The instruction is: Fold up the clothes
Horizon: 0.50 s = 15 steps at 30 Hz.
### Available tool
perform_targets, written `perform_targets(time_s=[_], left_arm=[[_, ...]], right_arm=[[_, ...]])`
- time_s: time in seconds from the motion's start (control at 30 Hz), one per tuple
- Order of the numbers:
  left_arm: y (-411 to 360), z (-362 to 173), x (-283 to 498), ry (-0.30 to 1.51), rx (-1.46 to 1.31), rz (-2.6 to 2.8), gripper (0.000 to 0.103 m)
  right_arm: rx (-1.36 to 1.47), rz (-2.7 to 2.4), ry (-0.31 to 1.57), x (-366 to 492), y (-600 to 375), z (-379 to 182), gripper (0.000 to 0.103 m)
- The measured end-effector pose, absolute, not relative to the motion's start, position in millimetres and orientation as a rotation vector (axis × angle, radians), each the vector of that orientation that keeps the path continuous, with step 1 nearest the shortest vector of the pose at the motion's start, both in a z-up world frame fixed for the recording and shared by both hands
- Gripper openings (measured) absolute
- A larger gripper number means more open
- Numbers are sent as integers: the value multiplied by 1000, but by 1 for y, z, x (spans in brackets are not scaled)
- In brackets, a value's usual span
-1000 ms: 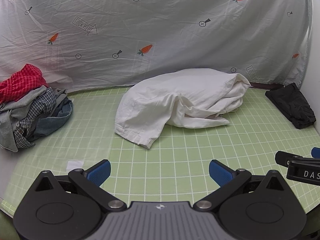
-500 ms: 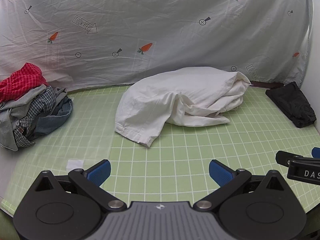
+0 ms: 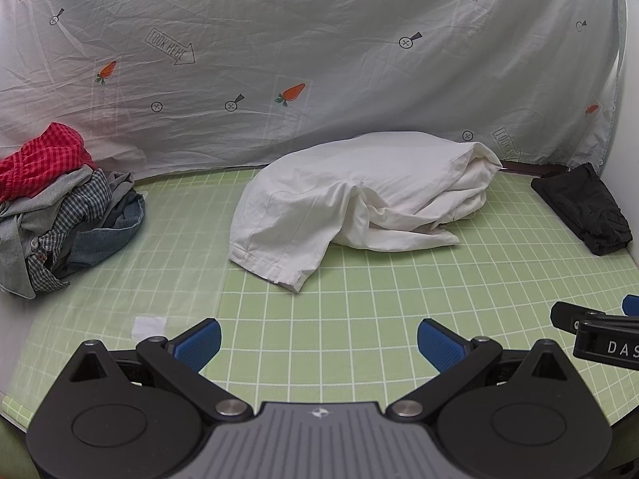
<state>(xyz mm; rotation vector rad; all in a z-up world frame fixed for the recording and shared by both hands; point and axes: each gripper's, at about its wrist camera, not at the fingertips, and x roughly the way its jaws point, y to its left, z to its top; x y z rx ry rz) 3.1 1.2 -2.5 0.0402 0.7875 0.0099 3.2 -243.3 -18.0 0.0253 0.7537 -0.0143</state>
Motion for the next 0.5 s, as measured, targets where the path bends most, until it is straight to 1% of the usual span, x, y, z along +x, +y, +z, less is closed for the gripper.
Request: perform_targets(time_s=[0.5], left_arm=[[0, -6, 11, 800, 40, 8, 103]], right_arm=[[28, -14, 764, 13, -247, -20, 103]])
